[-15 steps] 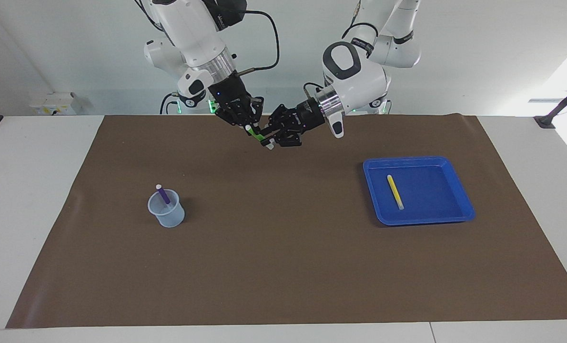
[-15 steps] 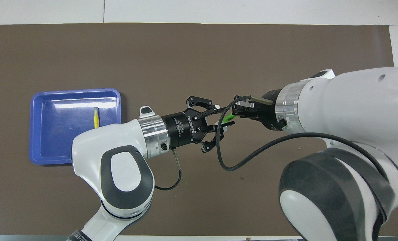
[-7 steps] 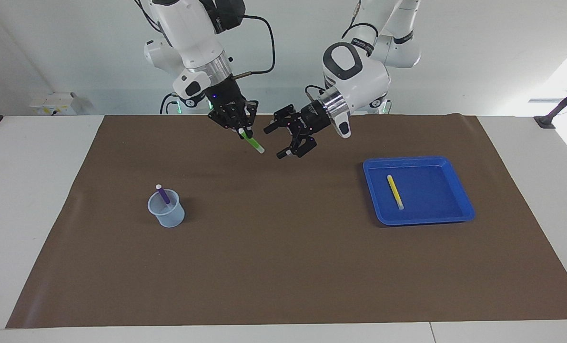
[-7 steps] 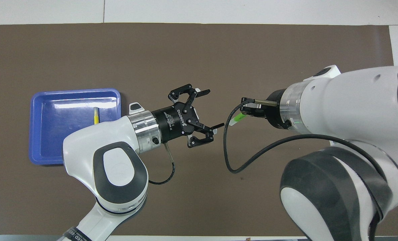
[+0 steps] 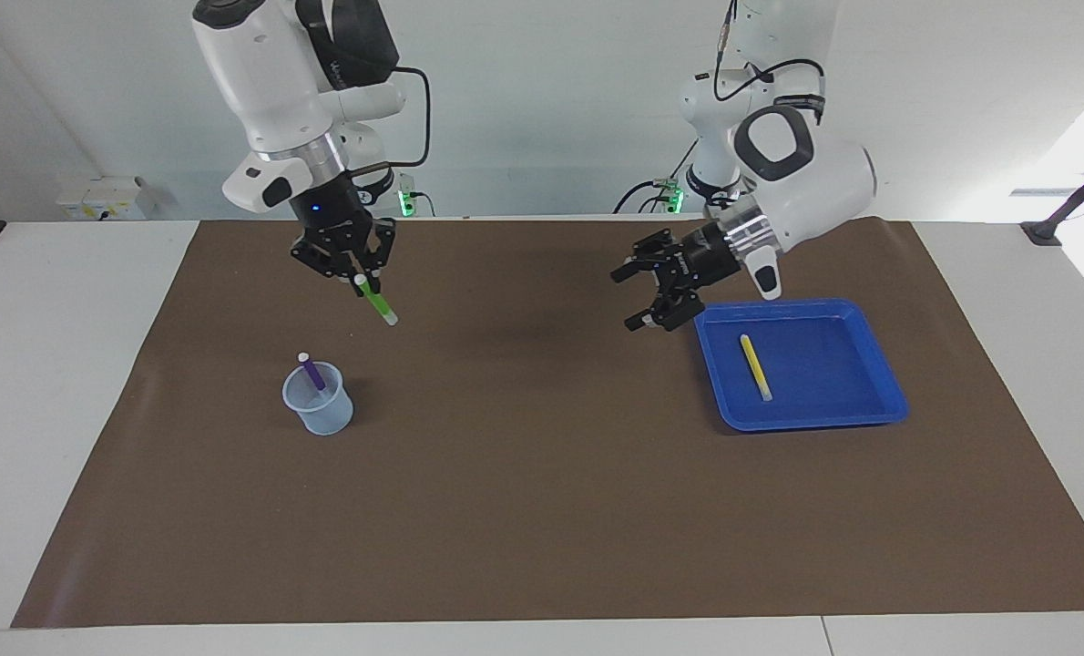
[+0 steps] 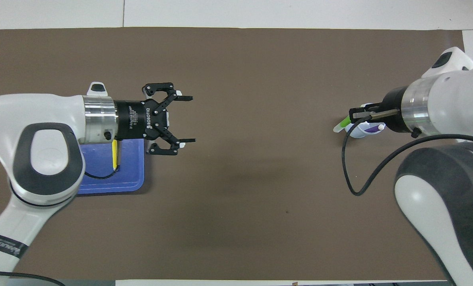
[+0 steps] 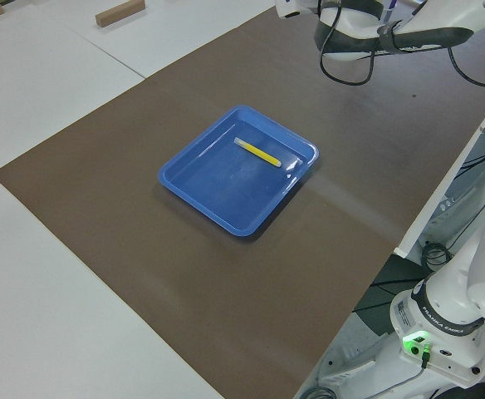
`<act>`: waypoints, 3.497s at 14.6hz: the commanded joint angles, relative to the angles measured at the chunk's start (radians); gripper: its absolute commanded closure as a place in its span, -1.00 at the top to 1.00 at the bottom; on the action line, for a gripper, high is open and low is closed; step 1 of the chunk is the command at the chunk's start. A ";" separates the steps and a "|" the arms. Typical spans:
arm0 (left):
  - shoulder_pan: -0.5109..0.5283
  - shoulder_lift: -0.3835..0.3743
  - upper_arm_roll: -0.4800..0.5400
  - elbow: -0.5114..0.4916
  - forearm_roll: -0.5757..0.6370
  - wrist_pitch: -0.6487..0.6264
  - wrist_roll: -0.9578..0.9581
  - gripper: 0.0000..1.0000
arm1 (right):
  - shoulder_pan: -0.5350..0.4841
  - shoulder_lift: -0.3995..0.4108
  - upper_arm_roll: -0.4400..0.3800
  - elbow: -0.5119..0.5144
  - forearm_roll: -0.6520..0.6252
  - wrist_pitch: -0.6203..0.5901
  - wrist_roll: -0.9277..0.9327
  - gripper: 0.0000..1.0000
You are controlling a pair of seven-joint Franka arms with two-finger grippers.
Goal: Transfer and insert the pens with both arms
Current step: 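Insert the green pen into the white cup with the right gripper, then grasp the yellow pen with the left gripper while the right gripper withdraws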
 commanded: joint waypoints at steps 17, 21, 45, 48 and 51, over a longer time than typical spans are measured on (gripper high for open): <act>0.223 0.141 -0.002 0.068 0.971 -0.061 1.128 1.00 | -0.191 0.114 0.012 -0.300 -0.020 0.490 -0.414 -1.00; 0.176 0.145 -0.002 -0.056 1.019 0.088 1.146 1.00 | -0.206 0.159 0.014 -0.306 -0.020 0.528 -0.419 -1.00; 0.140 0.228 -0.002 -0.130 1.077 0.177 1.106 -1.00 | -0.197 0.110 0.015 0.207 -0.113 -0.159 0.003 1.00; 0.147 0.241 -0.002 -0.070 1.077 0.116 1.112 -1.00 | -0.186 0.110 0.020 0.264 -0.135 -0.263 0.058 1.00; 0.148 0.239 -0.007 0.074 1.054 -0.092 1.112 -1.00 | -0.162 0.114 0.023 0.309 -0.156 -0.344 0.124 1.00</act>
